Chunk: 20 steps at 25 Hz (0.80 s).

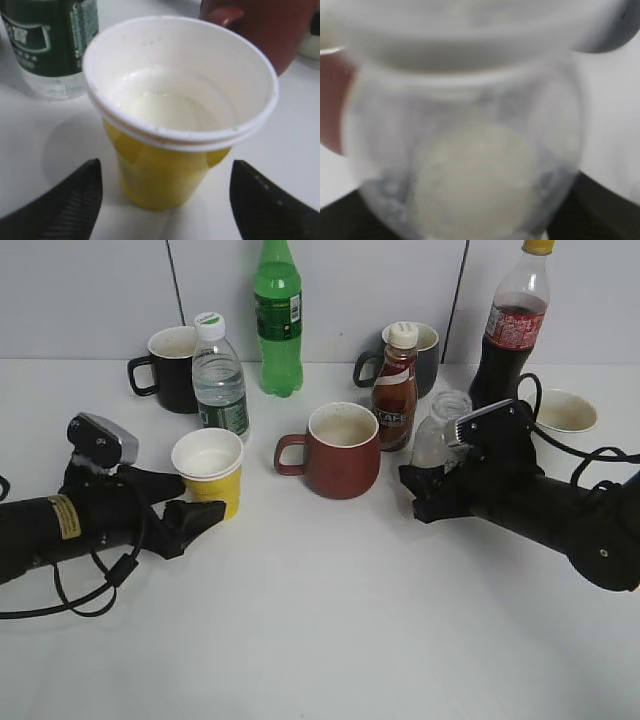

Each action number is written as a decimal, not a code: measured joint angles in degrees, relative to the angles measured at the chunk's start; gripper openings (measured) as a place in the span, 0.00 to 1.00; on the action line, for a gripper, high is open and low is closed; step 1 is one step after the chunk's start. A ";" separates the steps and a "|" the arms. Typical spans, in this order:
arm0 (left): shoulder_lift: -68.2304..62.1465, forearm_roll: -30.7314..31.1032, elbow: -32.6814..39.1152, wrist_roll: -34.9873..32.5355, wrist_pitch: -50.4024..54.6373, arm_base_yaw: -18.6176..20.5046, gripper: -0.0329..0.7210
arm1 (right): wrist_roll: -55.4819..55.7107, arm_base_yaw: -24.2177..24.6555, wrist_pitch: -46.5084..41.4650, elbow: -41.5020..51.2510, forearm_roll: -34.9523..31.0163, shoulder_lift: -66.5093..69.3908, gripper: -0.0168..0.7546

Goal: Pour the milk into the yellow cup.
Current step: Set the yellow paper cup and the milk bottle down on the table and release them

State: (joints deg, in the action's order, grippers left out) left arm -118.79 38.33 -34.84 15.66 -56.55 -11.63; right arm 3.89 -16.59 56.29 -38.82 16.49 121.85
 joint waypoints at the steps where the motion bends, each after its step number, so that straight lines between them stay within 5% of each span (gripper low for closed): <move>1: 0.50 -0.24 0.62 0.00 0.94 0.00 0.84 | 0.00 0.00 0.00 -0.06 -0.49 0.00 0.73; 11: 5.36 -0.90 3.62 0.00 4.90 0.00 0.83 | 0.10 0.00 -7.30 0.65 -2.32 -2.92 0.78; 20: 16.89 -0.65 4.10 0.63 20.72 -0.22 0.83 | 8.66 0.00 -25.33 1.06 2.85 -13.15 0.78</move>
State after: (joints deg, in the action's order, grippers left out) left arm -101.90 37.68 -30.74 16.29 -35.82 -11.85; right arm 12.55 -16.59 30.96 -37.76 19.35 108.70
